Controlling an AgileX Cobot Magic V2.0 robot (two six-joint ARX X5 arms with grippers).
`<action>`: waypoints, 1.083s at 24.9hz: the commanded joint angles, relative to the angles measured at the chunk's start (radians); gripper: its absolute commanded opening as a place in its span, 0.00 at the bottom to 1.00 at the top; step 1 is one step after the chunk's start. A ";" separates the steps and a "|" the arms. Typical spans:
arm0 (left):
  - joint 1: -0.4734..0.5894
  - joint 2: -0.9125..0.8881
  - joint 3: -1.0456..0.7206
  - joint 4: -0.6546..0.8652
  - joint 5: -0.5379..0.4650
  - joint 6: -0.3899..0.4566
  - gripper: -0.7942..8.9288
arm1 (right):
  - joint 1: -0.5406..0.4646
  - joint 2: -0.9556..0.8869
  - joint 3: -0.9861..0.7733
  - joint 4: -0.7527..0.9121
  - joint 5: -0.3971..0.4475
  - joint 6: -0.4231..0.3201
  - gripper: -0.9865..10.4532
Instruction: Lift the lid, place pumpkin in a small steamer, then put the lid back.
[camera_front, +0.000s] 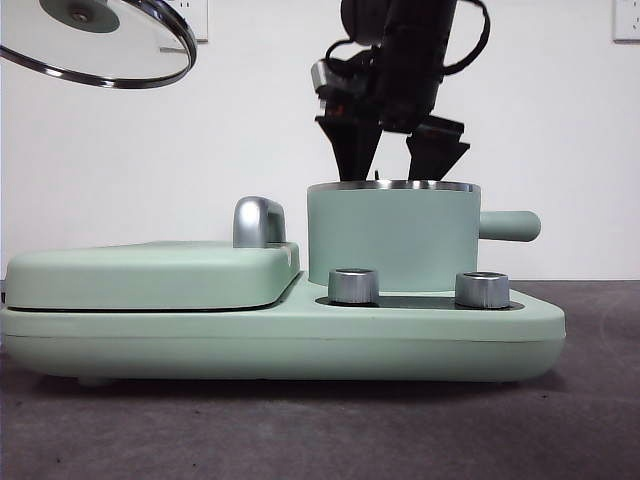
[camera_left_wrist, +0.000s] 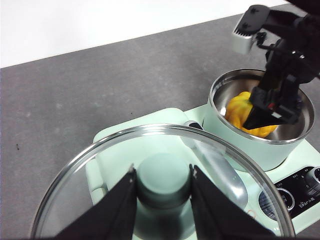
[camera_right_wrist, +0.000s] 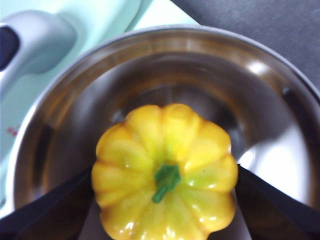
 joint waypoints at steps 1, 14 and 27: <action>-0.003 0.005 0.015 0.034 -0.004 0.008 0.10 | 0.008 0.040 0.028 0.016 0.002 -0.010 0.39; -0.003 0.005 0.015 0.049 -0.004 0.008 0.10 | 0.010 0.090 0.027 0.020 -0.006 -0.008 0.39; -0.003 0.005 0.015 0.048 -0.004 0.008 0.10 | 0.018 0.072 0.072 -0.008 0.005 -0.006 0.49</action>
